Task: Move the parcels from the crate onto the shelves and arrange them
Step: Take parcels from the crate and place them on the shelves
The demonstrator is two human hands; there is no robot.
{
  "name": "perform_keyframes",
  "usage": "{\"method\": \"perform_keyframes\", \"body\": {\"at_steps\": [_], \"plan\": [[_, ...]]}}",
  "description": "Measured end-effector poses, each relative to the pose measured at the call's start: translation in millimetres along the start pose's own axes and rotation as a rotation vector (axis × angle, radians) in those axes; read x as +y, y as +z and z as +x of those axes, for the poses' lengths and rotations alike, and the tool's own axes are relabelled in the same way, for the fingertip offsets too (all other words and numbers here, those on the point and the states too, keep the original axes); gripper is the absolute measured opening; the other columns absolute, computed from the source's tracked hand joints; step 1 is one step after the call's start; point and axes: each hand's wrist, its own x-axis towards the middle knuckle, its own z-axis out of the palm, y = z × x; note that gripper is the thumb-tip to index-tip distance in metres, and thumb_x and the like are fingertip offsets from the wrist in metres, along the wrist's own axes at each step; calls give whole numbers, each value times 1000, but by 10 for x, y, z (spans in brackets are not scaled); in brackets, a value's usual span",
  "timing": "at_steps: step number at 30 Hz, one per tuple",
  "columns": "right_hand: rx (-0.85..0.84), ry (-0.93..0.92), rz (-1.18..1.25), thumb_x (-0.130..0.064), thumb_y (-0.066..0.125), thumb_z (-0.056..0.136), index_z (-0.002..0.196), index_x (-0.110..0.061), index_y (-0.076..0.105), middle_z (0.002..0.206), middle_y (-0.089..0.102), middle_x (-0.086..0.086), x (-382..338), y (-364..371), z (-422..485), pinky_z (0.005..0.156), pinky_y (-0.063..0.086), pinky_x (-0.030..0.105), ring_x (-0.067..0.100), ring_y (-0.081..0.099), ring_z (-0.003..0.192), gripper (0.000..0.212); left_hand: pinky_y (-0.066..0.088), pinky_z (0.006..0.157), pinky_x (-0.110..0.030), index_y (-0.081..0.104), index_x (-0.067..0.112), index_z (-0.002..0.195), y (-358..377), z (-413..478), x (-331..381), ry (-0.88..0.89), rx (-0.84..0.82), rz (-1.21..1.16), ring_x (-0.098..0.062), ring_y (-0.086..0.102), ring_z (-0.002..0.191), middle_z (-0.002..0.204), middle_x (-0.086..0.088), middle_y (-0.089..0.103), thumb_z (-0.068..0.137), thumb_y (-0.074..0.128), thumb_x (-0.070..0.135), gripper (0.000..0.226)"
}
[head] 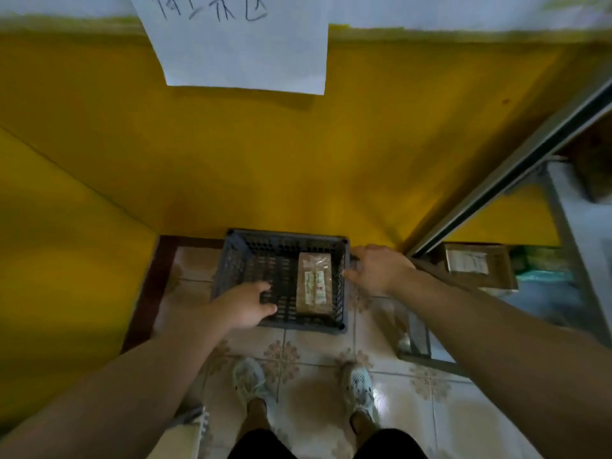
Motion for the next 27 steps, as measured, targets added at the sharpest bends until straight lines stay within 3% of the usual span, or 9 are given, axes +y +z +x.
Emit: {"method": "perform_keyframes", "body": {"at_steps": [5,9,15,19,23,25,27], "plan": [[-60,103,175,-50,45,101,140,-17,47,133,56,13,-181,456,582,92,46,34,28,54,119,52,45,97,-29,32,22,150,5,776,-394,66,-86,44,-21,49,126,151,0,38,98,52,40,58],[-50,186,284,-48,48,101,152,-15,35,153,42,12,-224,905,1376,102,39,29,29,44,136,62,43,99,-29,35,20,149,98,1567,-660,84,-71,43,-22,48,128,150,-2,40,99,52,38,56],[-47,241,407,-47,52,99,153,-14,33,152,42,18,14,1986,2816,106,42,37,35,46,134,66,38,102,-32,32,24,150,864,2944,-1020,1,-54,-53,-23,44,133,153,-3,37,96,54,43,61],[-107,260,386,-48,52,99,154,-17,28,151,42,18,247,2799,3514,104,45,40,36,49,131,68,37,86,-22,35,26,148,1492,3668,-1156,-13,-45,-139,-11,51,109,147,-1,44,95,58,37,59],[-100,311,379,-47,53,98,156,-18,22,154,32,18,391,3392,3993,105,45,46,38,44,133,72,34,64,-15,35,27,147,1974,4253,-1231,-19,-10,-224,3,44,75,141,-1,48,94,60,34,59],[-64,338,384,-43,55,98,156,-19,19,158,22,15,423,3567,4179,108,43,48,38,34,140,73,34,59,-16,34,28,147,2134,4511,-1246,-17,-11,-260,3,46,72,137,-2,51,94,60,33,59],[7,366,386,-41,56,97,155,-23,19,160,15,11,446,3699,4336,109,40,52,39,28,143,72,45,68,-23,34,29,146,2218,4729,-1233,-26,-20,-306,-3,55,86,137,-2,52,93,60,33,60]]}}
